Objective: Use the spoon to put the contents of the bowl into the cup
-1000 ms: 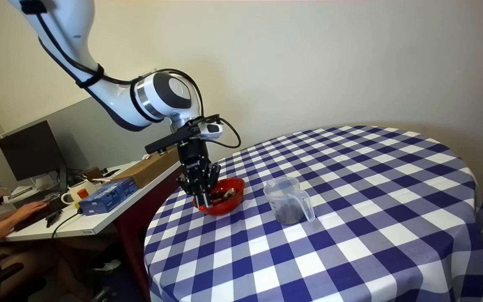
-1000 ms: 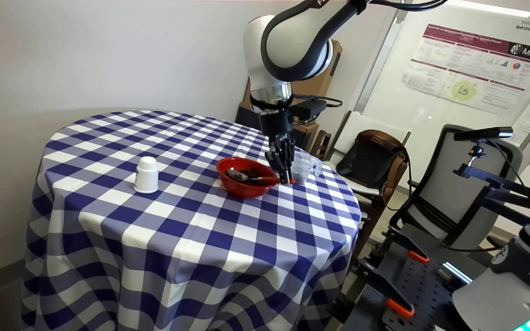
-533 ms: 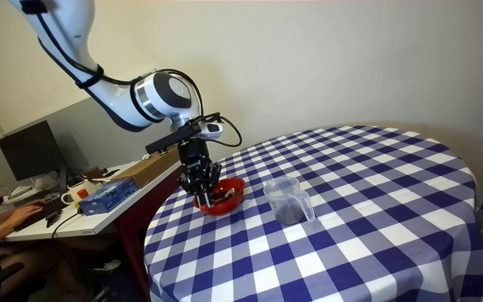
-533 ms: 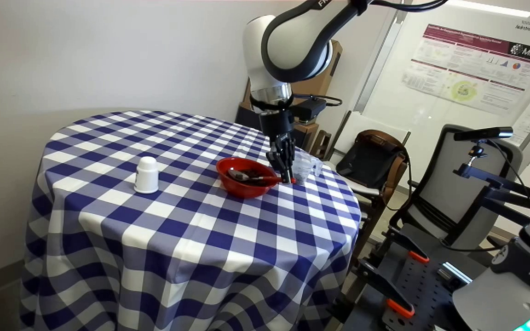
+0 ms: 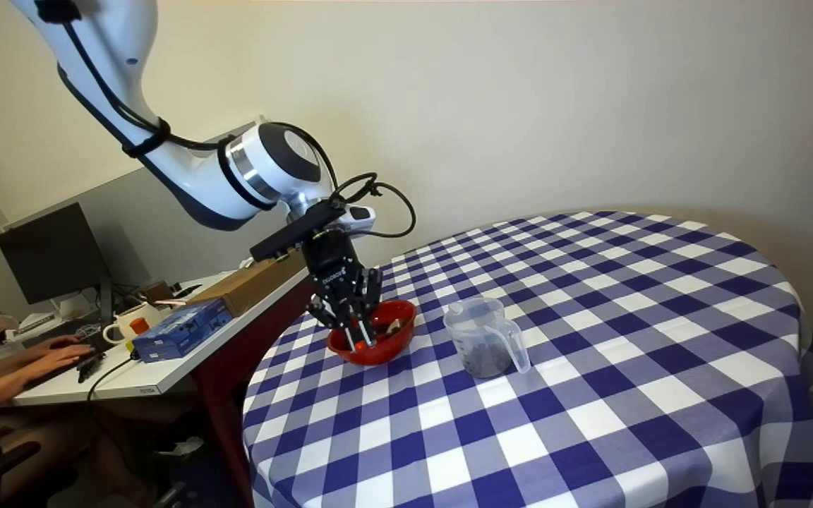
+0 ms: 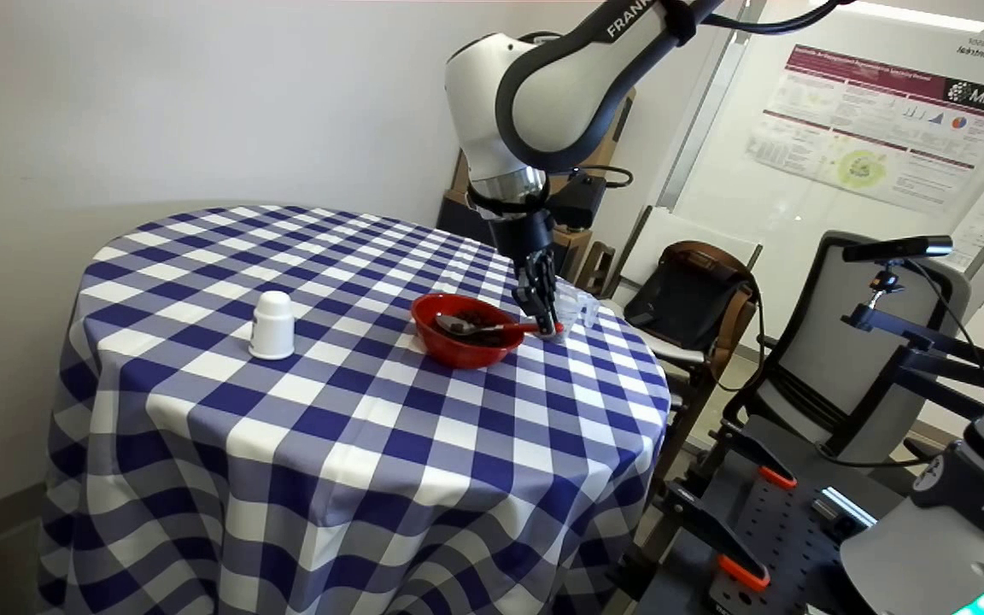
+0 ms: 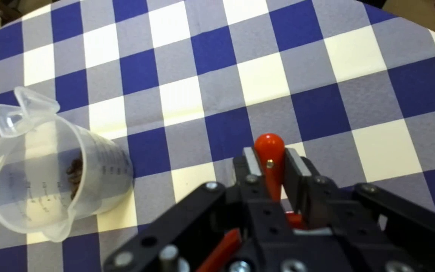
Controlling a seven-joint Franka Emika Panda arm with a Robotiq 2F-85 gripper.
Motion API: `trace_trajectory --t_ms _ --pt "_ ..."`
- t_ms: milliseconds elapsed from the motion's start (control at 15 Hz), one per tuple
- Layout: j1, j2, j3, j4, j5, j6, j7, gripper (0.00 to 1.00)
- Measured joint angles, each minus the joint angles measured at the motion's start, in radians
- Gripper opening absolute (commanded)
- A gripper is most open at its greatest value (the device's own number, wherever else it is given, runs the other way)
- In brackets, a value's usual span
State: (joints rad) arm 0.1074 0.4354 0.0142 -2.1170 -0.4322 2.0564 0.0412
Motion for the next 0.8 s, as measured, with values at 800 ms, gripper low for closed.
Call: trace_trajectory --t_ms 800 --pt "0.036 -0.017 0.000 -0.051 -0.196 -0.018 0.002 0.10"
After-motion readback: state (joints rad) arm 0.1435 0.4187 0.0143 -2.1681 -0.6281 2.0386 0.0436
